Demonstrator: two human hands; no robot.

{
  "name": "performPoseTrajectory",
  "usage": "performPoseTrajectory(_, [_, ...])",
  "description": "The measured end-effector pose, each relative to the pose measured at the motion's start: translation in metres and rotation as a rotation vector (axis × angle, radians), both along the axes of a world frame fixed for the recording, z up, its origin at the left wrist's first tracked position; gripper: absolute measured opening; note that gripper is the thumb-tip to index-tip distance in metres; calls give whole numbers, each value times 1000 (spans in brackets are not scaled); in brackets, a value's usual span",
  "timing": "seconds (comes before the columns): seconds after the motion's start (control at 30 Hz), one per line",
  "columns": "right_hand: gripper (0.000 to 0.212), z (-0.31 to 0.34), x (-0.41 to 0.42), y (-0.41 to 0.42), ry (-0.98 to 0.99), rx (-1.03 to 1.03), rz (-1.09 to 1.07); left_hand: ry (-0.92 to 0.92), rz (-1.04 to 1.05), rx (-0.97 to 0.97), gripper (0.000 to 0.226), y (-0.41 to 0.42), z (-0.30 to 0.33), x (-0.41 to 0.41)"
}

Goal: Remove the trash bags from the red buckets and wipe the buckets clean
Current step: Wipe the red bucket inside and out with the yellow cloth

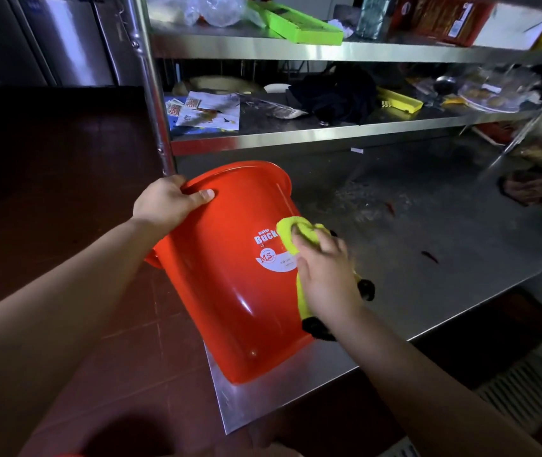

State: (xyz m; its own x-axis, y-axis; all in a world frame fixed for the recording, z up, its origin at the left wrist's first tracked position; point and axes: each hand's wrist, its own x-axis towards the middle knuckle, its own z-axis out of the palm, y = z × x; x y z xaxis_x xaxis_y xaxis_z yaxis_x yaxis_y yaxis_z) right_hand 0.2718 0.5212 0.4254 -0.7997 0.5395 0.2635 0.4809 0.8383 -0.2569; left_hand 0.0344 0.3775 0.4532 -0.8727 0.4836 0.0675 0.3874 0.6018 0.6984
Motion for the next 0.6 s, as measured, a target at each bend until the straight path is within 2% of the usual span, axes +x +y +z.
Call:
performPoseTrajectory(0.1, [51, 0, 10, -37, -60, 204, 44, 6, -16, -17, 55, 9, 5, 1])
performPoseTrajectory(0.27, [45, -15, 26, -86, -169, 439, 421, 51, -59, -80, 47, 27, 18, 8])
performPoseTrajectory(0.33, [44, -18, 28, -76, -148, 454, 446, 61, -35, -57, 49, 26, 17, 9])
performPoseTrajectory(0.5, [45, -9, 30, -27, -18, 209, 156, 64, 105, 45, 55, 11, 0, 16])
performPoseTrajectory(0.6, [40, -5, 24, 5, 141, -163, -12, -16, 142, 169, 47, -7, -12, 18])
